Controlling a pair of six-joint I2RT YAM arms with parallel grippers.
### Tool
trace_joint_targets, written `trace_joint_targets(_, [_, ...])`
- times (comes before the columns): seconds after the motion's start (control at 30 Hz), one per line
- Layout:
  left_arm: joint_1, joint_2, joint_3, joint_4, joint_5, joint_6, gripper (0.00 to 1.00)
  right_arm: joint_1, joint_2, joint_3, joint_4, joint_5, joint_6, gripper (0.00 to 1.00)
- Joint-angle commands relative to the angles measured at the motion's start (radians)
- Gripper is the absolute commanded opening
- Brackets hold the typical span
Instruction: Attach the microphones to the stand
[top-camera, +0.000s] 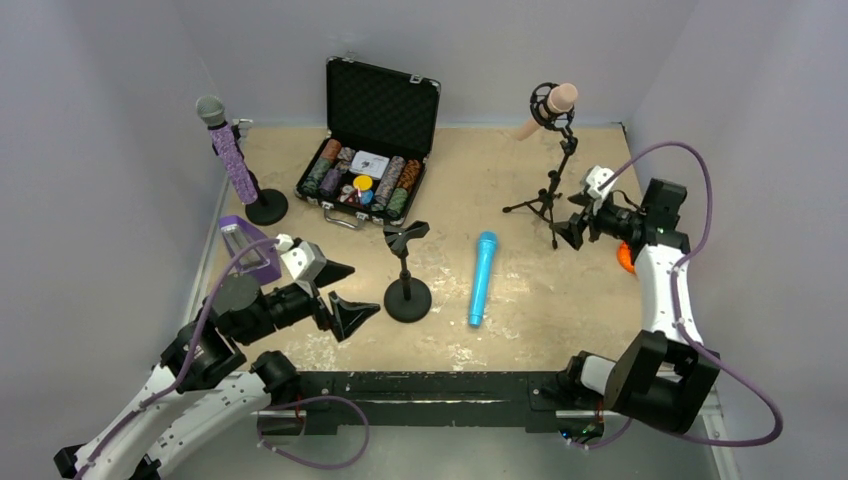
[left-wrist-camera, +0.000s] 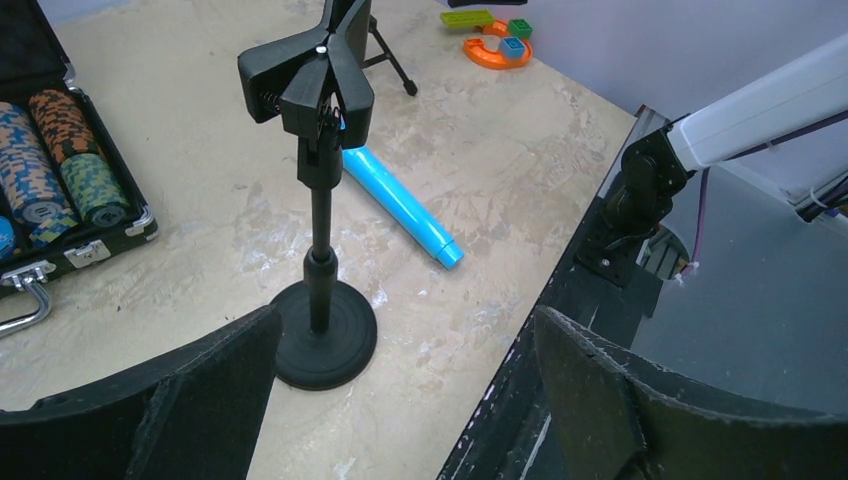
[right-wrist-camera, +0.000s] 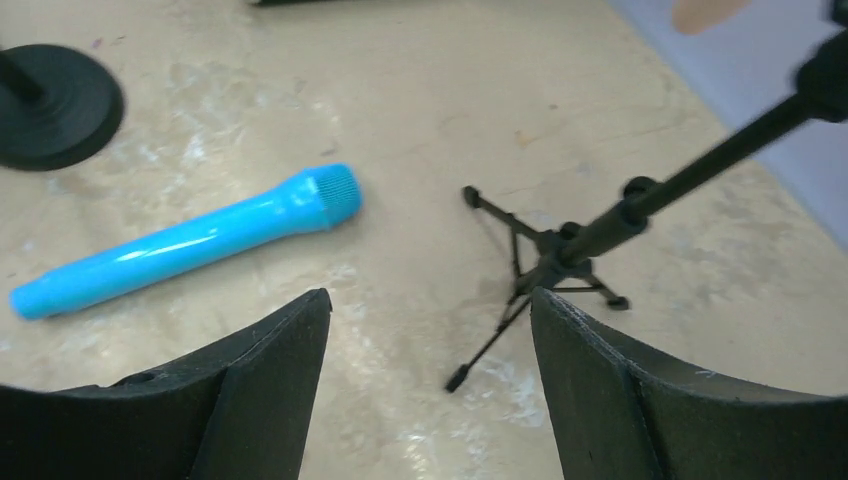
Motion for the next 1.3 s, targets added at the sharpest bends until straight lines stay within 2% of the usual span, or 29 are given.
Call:
trace_joint_targets(0.0, [0.006,-0.012,-0.023,0.062,0.015,0.012,0.99,0.11,-0.003,0.107,-0.566,0.047,-0.294,0.77])
trace_joint_targets(0.1, [0.006,-0.034,-0.071,0.093,-0.024,-0.036,0.99,0.303,-0.026,0.099,-0.507,0.197,-0.103,0.76])
trace_joint_targets(0.17, [0.005,-0.038,-0.097,0.101,-0.043,-0.072,0.99,0.421,-0.028,0.096,-0.407,0.258,0.087,0.76])
trace_joint_targets(0.2, [0.006,-0.04,-0.107,0.103,-0.045,-0.089,0.99,0.45,-0.016,0.102,-0.359,0.263,0.232,0.75])
trace_joint_targets(0.33, [0.006,-0.044,-0.132,0.09,-0.062,-0.147,0.99,0.495,0.12,0.187,-0.275,0.245,0.649,0.74])
trace_joint_targets(0.43, [0.006,-0.052,-0.139,0.071,-0.074,-0.167,0.99,0.533,0.17,0.188,-0.187,0.479,0.961,0.76])
trace_joint_targets(0.47, [0.005,-0.056,-0.142,0.072,-0.08,-0.17,0.99,0.546,0.175,0.166,-0.151,0.565,1.02,0.77])
trace_joint_targets(0.53, [0.006,-0.063,-0.143,0.075,-0.087,-0.171,0.99,0.571,0.18,0.105,-0.077,0.621,1.109,0.77])
trace_joint_targets(0.7, [0.005,-0.056,-0.137,0.082,-0.105,-0.163,0.99,0.667,0.256,0.02,-0.002,0.766,1.176,0.76])
trace_joint_targets(0.87, [0.007,-0.046,-0.138,0.084,-0.105,-0.157,0.99,0.691,0.342,0.015,0.01,0.892,1.179,0.74])
trace_joint_targets(1.1, [0.006,-0.058,-0.164,0.104,-0.108,-0.164,0.99,0.755,0.45,0.041,0.003,0.95,1.167,0.68])
trace_joint_targets(1.27, [0.006,-0.06,-0.165,0.101,-0.103,-0.162,0.99,0.771,0.427,0.026,0.011,0.946,1.154,0.68])
